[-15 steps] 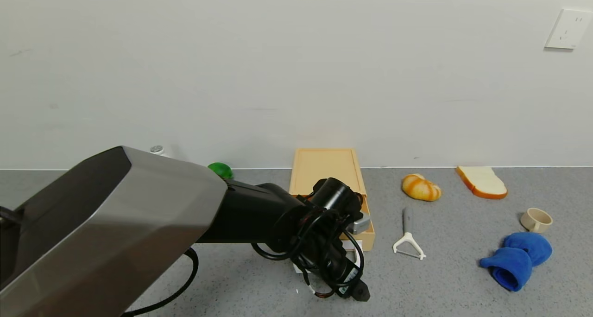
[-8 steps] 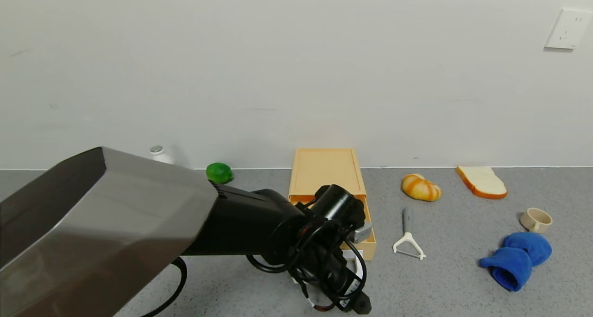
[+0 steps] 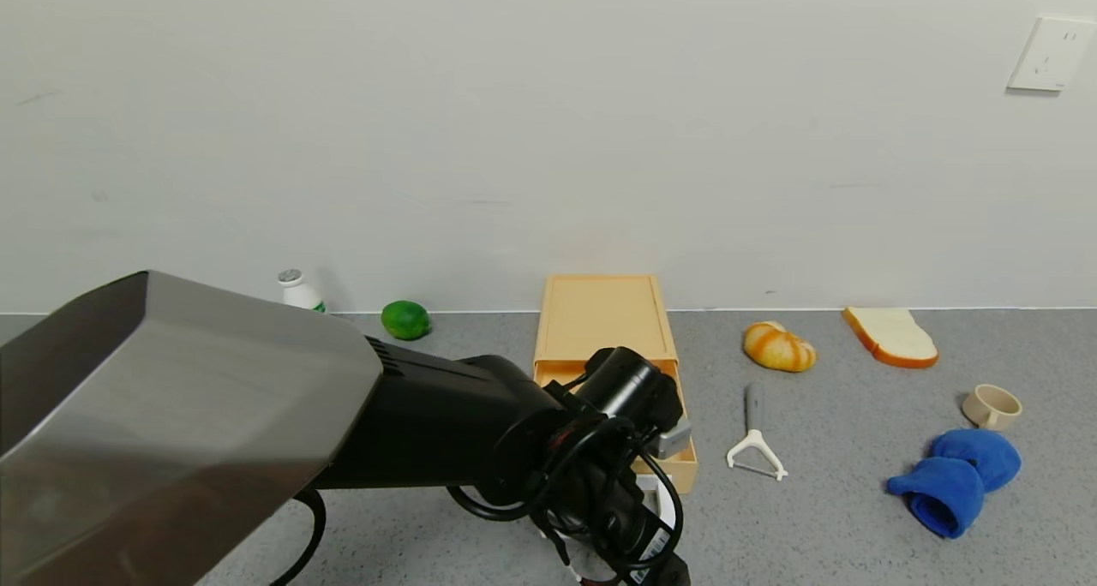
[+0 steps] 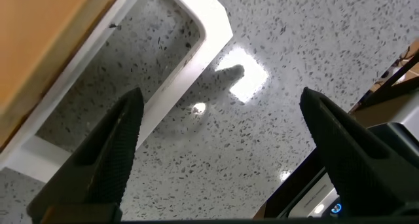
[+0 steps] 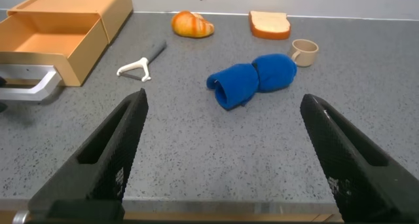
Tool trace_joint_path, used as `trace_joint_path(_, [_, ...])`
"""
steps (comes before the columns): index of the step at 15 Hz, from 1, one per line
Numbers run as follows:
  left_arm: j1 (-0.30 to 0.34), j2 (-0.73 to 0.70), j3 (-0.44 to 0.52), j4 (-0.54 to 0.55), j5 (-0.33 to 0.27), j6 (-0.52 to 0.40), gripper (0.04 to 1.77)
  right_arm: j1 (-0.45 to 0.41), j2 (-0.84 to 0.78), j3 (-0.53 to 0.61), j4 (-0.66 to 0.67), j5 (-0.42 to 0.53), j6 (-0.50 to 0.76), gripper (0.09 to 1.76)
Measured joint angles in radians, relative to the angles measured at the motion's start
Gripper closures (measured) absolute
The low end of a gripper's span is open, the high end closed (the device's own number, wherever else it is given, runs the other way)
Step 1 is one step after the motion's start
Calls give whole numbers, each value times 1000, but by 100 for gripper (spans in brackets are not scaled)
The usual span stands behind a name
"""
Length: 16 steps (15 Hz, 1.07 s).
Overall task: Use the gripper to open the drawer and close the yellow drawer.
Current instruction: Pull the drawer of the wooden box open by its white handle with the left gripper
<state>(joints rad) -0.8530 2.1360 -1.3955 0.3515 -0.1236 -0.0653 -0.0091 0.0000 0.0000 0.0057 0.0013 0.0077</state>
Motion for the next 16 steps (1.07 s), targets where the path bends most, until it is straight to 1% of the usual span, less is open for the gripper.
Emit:
trace_joint_path(2, [0, -1, -5, -11, 10, 2, 9, 0, 0, 0, 0, 0, 0, 14])
trace_joint_path(5, [2, 14, -13, -46, 48, 9, 9, 0, 0, 0, 0, 0, 0, 14])
trace_joint_path(6, [2, 22, -14, -48, 52, 10, 9, 0, 0, 0, 0, 0, 0, 14])
trace_joint_path(10, [-4, 45, -8, -45, 59, 5, 9, 0, 0, 0, 0, 0, 0, 14])
trace_joint_path(16, [-20, 48, 1, -33, 54, -21, 9, 0, 0, 0, 0, 0, 0, 14])
